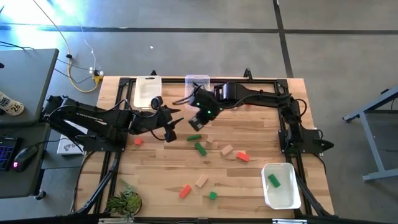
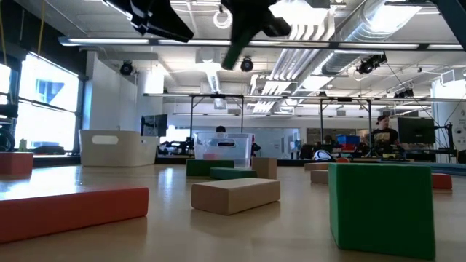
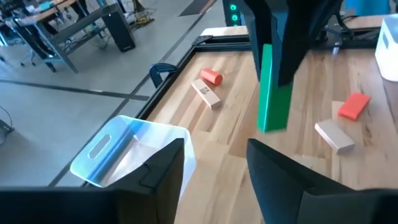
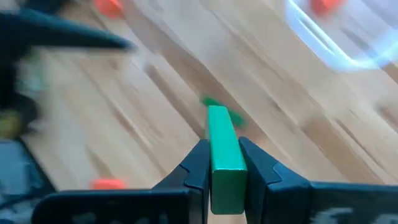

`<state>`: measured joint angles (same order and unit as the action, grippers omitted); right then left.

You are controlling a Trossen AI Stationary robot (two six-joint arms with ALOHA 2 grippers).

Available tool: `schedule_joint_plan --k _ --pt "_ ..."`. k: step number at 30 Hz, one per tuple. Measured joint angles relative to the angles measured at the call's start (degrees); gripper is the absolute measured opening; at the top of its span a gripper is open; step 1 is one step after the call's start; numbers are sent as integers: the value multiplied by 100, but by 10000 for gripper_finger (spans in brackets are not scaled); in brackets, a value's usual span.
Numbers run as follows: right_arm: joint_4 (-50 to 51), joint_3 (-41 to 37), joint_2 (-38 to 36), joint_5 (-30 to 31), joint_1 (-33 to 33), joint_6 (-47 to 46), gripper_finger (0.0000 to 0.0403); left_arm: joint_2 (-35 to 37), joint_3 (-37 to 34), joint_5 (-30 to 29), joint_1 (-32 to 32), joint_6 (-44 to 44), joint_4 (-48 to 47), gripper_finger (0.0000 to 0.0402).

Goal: Sort & place blocks by color
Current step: Put the green block into the bottom white bin

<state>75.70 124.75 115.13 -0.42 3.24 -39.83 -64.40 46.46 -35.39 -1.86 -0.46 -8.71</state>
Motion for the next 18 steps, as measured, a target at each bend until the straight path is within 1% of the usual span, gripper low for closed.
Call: schedule_joint_plan --k 3,7,13,18 --pt "750 0 0 48 -129 -13 35 0 0 2 2 -43 -10 172" --pt "1395 0 0 -9 -347 -37 39 0 0 4 4 62 -50 176" --pt "1436 0 0 -44 -716 -22 35 -2 0 21 -3 -73 -55 171" --pt "1434 0 0 167 -1054 -24 36 -4 0 23 -3 -139 -66 168"
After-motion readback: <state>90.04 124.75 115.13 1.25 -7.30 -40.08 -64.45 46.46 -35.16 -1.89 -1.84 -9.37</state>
